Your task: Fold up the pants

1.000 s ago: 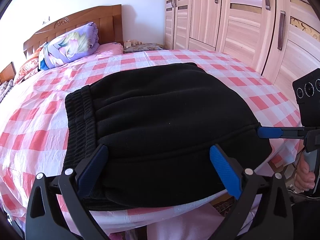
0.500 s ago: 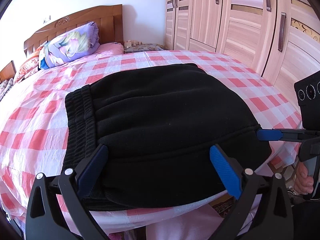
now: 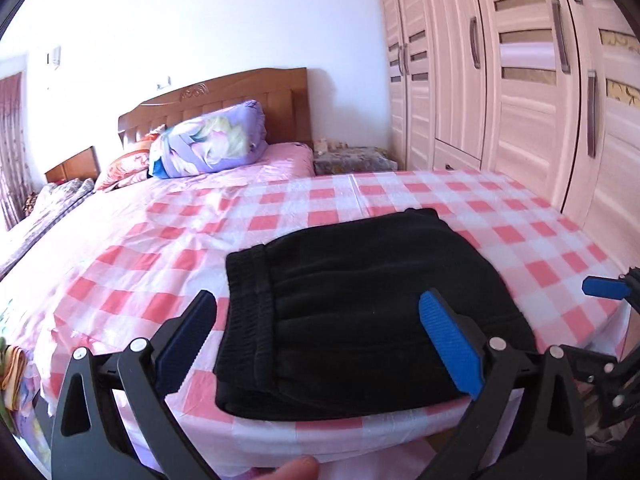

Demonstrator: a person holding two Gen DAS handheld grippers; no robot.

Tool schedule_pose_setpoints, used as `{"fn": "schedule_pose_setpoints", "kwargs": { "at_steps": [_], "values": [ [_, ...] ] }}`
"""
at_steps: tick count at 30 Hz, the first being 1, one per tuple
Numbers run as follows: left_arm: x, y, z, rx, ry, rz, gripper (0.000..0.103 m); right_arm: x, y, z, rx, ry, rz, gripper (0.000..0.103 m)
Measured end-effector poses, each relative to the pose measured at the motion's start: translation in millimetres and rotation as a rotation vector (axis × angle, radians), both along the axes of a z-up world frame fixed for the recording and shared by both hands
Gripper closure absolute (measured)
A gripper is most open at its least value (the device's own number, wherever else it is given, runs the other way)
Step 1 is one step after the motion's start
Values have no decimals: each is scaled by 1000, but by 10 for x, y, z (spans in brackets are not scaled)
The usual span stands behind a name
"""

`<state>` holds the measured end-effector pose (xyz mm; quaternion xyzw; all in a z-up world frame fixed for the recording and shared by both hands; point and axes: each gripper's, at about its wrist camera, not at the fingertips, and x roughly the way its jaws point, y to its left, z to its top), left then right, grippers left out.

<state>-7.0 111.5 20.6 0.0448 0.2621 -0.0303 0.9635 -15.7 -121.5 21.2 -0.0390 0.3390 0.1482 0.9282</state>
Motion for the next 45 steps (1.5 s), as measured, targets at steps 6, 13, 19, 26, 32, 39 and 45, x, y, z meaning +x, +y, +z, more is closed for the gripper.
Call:
{"fn": "schedule_pose_setpoints", "kwargs": {
  "at_steps": [6, 13, 19, 26, 32, 39, 45],
  "values": [
    [-30, -56, -92, -23, 41, 85, 2, 21, 48, -140, -4, 4, -51, 5],
    [-142, -150, -299, -45, 98, 79, 2, 29, 94, -269, -23, 35, -77, 5],
    [-188, -226, -303, -15, 86, 71, 2, -17, 103, -245, -13, 14, -62, 5],
    [-185, -225, -295, -20, 91, 70, 2, -26, 118, -241, -12, 16, -56, 5],
    [-171, -230, -318, -21, 105, 65, 2, -35, 139, -252, -15, 24, -51, 5],
    [-161, -236, -337, -19, 109, 61, 2, -34, 154, -279, -16, 36, -47, 5],
    [-159, -234, -360, -22, 117, 60, 2, -26, 154, -304, -15, 45, -43, 5]
  ]
}}
